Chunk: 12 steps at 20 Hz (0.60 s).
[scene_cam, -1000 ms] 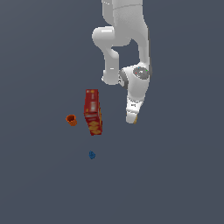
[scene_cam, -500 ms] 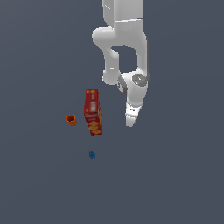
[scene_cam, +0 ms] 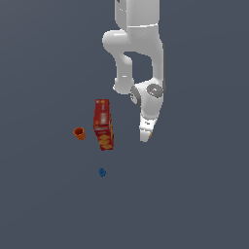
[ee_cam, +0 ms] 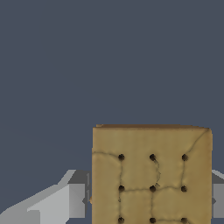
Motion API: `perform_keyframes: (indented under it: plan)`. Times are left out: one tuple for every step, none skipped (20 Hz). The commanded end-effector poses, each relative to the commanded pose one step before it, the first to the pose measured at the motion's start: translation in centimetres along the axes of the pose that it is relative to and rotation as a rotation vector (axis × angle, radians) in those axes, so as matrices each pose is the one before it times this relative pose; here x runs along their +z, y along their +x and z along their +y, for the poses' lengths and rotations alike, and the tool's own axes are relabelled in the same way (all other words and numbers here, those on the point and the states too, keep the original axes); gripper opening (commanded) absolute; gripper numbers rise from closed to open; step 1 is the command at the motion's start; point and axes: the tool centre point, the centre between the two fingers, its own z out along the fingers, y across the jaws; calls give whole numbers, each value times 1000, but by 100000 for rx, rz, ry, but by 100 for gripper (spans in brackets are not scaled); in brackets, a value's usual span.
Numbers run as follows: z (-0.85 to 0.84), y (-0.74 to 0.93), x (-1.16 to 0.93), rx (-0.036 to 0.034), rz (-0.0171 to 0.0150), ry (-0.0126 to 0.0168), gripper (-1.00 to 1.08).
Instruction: Pick up a designated object from a clutter of objects.
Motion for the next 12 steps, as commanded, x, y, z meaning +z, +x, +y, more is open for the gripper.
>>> perform_keyframes:
  plan:
    - [-28,17,49,-40,-5,66,-100]
    - [0,0,0,0,0,0,-100]
    - [0,0,0,0,0,0,-100]
    - [0,0,0,0,0,0,-100]
    - [0,0,0,0,0,0,-100]
    - [39,-22,-43,59,12,-77,-100]
    - [13,-11,-21,0,0,0,-100]
    - [39,-33,-63,0,0,0,-100]
    - [65,-55,-106,0,0,0,-100]
    - [91,-77,-148,0,0,0,-100]
    - [117,-99,-190,0,0,0,-100]
    - [144,-121,-234,0,0,0,-100]
